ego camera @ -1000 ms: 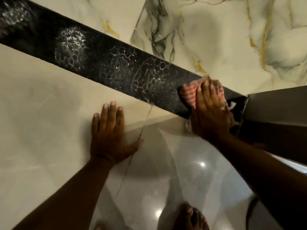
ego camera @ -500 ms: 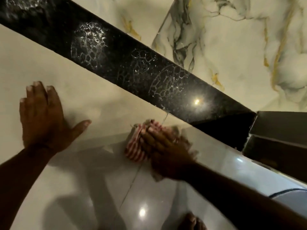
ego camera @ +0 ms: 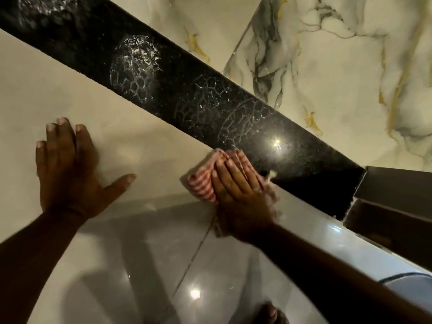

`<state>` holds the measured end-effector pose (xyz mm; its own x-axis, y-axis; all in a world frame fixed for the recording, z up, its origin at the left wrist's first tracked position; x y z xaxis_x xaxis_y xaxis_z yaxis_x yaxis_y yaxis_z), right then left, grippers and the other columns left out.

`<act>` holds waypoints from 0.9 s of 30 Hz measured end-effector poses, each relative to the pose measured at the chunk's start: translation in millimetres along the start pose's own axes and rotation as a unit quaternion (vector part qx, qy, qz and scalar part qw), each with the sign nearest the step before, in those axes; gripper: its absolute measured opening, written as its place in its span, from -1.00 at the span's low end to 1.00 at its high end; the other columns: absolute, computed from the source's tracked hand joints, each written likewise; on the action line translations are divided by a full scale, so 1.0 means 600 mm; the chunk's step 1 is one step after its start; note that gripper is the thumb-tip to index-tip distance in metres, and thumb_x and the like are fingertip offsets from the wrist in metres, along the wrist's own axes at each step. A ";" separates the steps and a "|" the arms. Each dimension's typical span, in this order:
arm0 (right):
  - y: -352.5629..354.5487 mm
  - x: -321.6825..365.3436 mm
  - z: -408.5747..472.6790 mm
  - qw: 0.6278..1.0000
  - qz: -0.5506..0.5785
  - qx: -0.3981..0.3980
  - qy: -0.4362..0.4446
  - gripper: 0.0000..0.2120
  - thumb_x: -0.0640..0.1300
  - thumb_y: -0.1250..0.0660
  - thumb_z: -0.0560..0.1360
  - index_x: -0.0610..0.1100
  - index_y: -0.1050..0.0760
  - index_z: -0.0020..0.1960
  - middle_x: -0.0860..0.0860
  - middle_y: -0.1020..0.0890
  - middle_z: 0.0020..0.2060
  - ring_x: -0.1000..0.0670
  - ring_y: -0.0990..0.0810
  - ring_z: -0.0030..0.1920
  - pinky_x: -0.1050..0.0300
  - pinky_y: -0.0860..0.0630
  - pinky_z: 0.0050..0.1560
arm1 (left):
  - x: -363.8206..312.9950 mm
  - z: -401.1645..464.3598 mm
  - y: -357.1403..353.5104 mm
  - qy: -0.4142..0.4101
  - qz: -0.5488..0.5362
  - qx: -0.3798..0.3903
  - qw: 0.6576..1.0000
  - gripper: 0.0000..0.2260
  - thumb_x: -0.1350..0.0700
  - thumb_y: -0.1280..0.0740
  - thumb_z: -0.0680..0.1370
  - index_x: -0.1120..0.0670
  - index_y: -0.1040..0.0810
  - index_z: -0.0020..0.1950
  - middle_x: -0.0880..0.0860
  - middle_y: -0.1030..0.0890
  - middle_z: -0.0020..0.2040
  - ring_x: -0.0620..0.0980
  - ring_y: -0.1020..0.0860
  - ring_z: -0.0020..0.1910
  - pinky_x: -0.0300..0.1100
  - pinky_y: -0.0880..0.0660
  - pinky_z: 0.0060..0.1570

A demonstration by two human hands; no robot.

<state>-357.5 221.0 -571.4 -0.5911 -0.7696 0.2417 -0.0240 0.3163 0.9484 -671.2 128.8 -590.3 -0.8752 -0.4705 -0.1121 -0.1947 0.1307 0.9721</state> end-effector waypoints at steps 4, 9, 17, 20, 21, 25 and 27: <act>0.026 -0.134 0.076 0.999 -0.019 0.009 -0.049 -0.39 0.06 -0.08 0.59 -0.13 -0.10 0.57 -0.20 -0.19 0.54 -0.16 -0.05 0.55 -0.16 0.13 0.53 | -0.002 -0.001 0.003 0.000 0.003 0.007 1.000 0.10 -0.53 -0.10 0.38 0.22 0.01 0.65 0.36 0.03 0.65 0.36 0.07 0.64 0.08 0.29 0.57; 0.045 -0.201 -0.035 0.939 -0.002 -0.089 -0.331 -0.44 -0.06 0.00 0.63 -0.28 -0.09 0.57 -0.31 -0.09 0.55 -0.20 0.11 0.57 -0.30 0.05 0.54 | 0.003 0.004 -0.004 0.002 -0.004 -0.001 1.000 0.08 -0.53 -0.10 0.38 0.22 -0.02 0.63 0.36 0.00 0.64 0.38 0.04 0.63 0.18 0.20 0.58; 0.011 0.008 0.131 0.999 0.017 0.019 0.043 -0.37 0.14 0.03 0.59 -0.18 -0.19 0.55 -0.18 -0.22 0.54 -0.19 -0.08 0.56 -0.28 0.00 0.53 | 0.011 0.005 -0.008 0.005 0.029 0.017 0.999 0.11 -0.59 -0.02 0.37 0.23 -0.04 0.61 0.33 0.01 0.64 0.37 0.01 0.62 0.17 0.16 0.58; 0.050 -0.107 0.206 0.999 -0.002 0.015 -0.049 -0.34 0.12 0.07 0.55 -0.16 -0.09 0.58 -0.19 -0.15 0.57 -0.19 -0.04 0.57 -0.15 0.13 0.51 | 0.001 0.002 0.002 0.010 0.011 0.018 1.000 0.10 -0.56 -0.06 0.37 0.21 0.00 0.64 0.33 0.03 0.65 0.35 0.07 0.64 0.01 0.34 0.55; 0.057 -0.149 0.204 0.994 -0.002 0.005 -0.108 -0.35 0.09 0.05 0.55 -0.16 -0.06 0.59 -0.18 -0.12 0.57 -0.17 -0.02 0.58 -0.15 0.14 0.52 | 0.001 0.003 0.005 0.014 0.010 0.014 1.000 0.10 -0.54 -0.09 0.36 0.21 0.00 0.64 0.33 0.03 0.65 0.35 0.07 0.64 -0.02 0.36 0.55; 0.060 -0.220 0.078 0.955 0.016 -0.026 -0.294 -0.39 0.04 0.07 0.62 -0.17 0.06 0.60 -0.19 0.00 0.59 -0.15 0.09 0.59 -0.25 0.04 0.55 | -0.002 0.006 0.008 0.016 0.011 0.019 1.000 0.09 -0.50 -0.14 0.33 0.23 -0.06 0.61 0.36 -0.04 0.63 0.37 0.00 0.62 0.18 0.17 0.58; 0.040 -0.153 0.006 0.953 0.011 -0.012 -0.304 -0.38 0.03 0.08 0.62 -0.24 0.02 0.59 -0.23 0.01 0.58 -0.20 0.09 0.59 -0.30 -0.01 0.53 | -0.001 0.005 0.006 0.016 0.021 0.019 0.999 0.09 -0.51 -0.13 0.34 0.26 -0.08 0.60 0.39 -0.07 0.62 0.40 -0.04 0.61 0.28 0.07 0.56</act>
<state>-306.4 301.2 -571.8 -0.9490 -0.2974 0.1050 0.0078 0.3107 0.9505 -672.7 132.2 -587.4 -0.8686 -0.4913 -0.0651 -0.1763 0.1836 0.9671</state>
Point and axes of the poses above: each hand's wrist, its own z-axis towards the middle knuckle, its own y-axis out of the back of the hand, x = y × z, the point moved 4 cm from there along z, towards the middle knuckle
